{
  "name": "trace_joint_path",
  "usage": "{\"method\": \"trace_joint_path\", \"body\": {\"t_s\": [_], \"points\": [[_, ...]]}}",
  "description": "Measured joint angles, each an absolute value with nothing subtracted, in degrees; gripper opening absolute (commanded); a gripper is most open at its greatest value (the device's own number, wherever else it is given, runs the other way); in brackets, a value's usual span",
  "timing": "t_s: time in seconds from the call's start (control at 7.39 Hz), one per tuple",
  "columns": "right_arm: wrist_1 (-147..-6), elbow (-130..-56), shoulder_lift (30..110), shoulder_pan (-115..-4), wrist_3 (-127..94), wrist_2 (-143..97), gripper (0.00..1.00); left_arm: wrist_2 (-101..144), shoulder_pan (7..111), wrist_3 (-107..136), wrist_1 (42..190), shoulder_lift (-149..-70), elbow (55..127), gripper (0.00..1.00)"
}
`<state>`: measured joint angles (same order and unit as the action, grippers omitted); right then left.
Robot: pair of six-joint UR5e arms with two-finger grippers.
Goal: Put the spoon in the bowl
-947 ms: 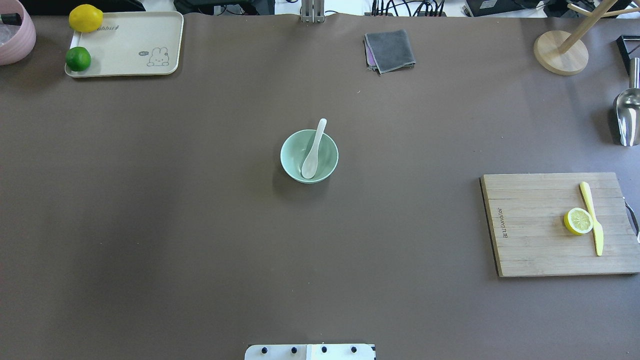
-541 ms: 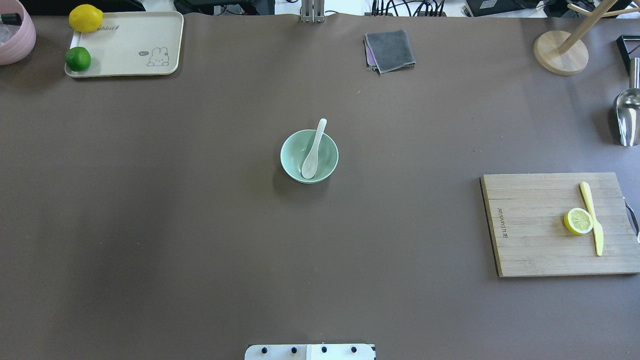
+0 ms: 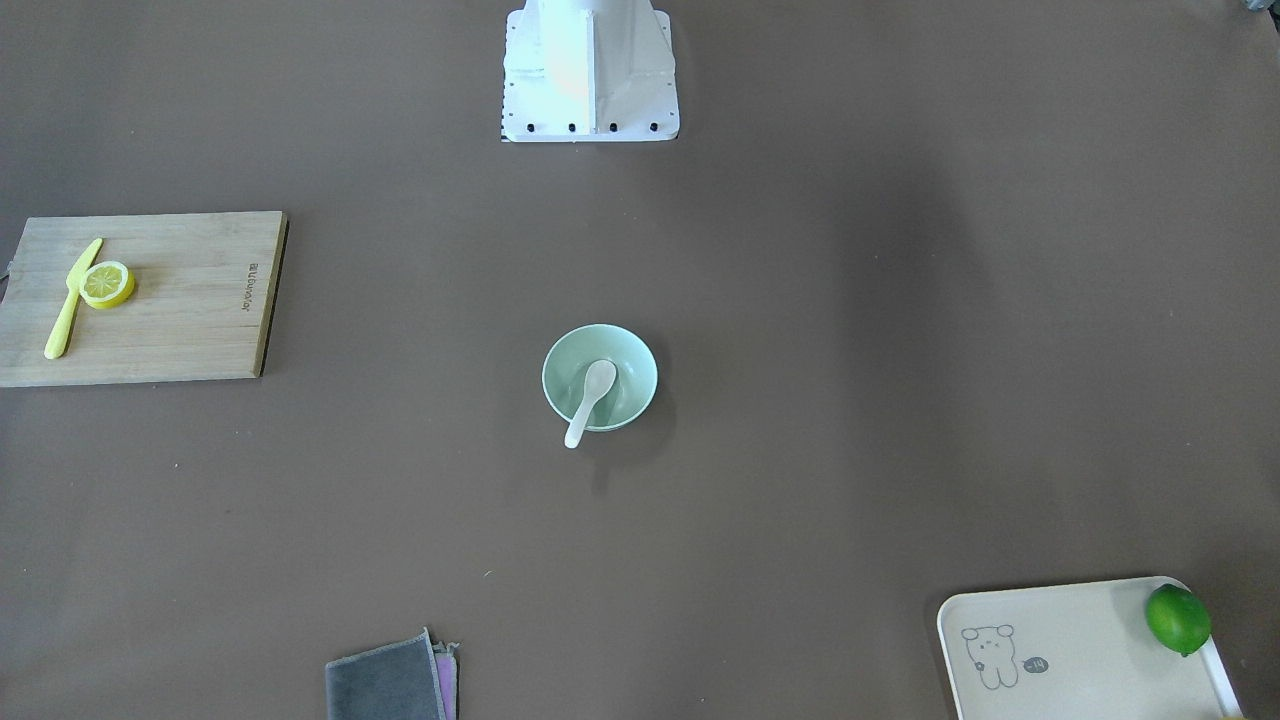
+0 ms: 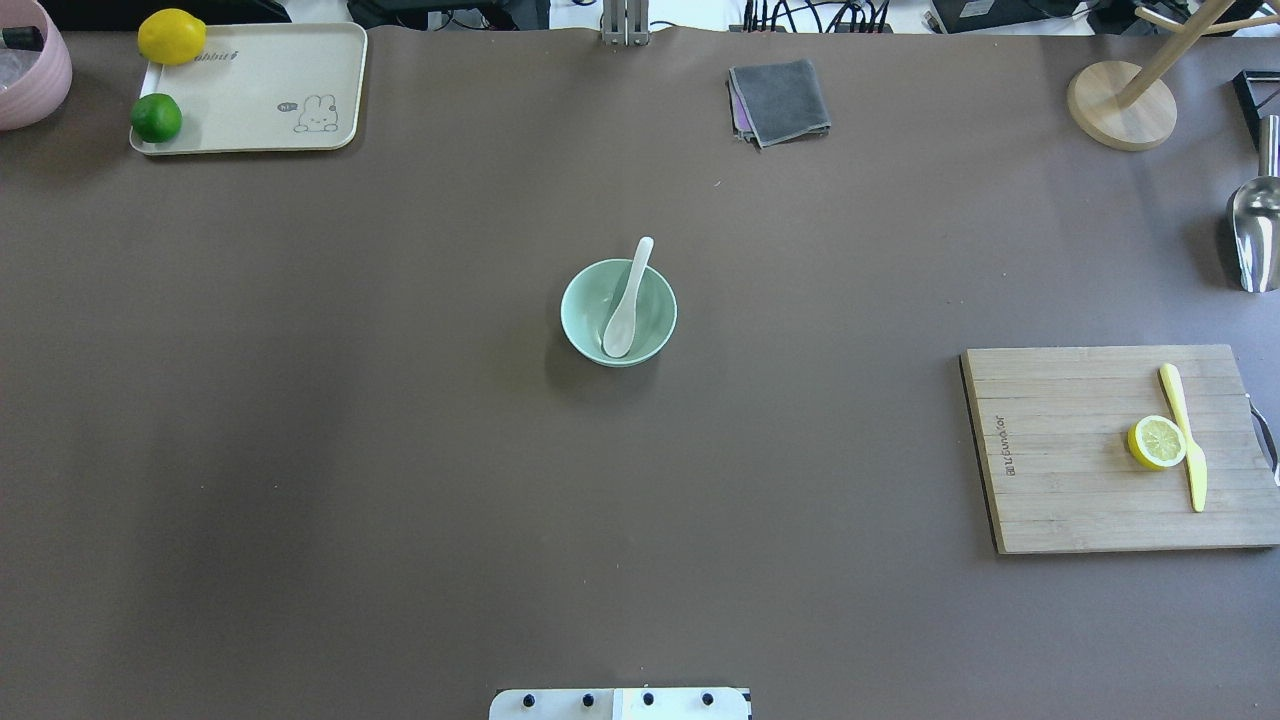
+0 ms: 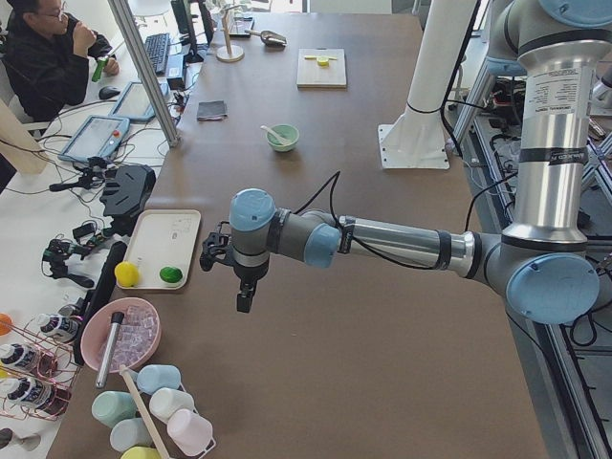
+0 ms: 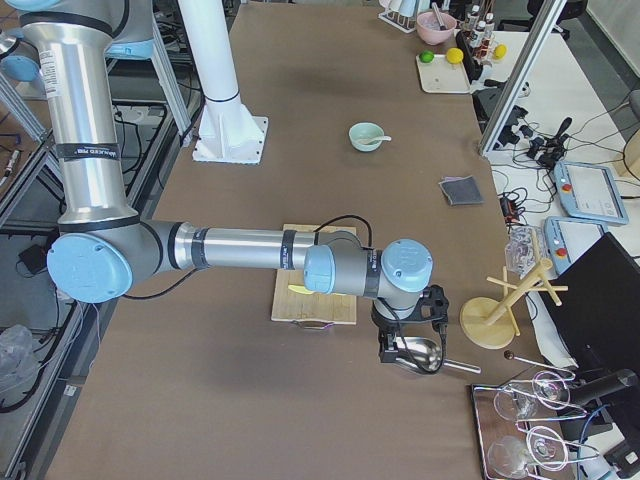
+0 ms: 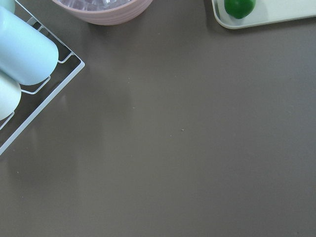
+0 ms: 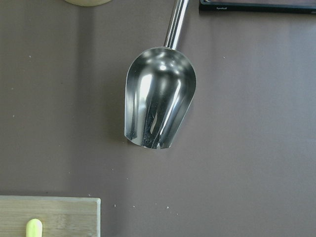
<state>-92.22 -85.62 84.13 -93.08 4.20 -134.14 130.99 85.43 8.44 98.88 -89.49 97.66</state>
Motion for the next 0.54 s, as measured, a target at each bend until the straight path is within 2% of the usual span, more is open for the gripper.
{"method": "trace_joint_path", "body": {"t_s": [0.54], "points": [[-92.04,-86.69,85.1,-93.08,4.13,-134.54,1.0,130.96,85.54,8.52,98.88,-89.55,97.57,0.98]]}}
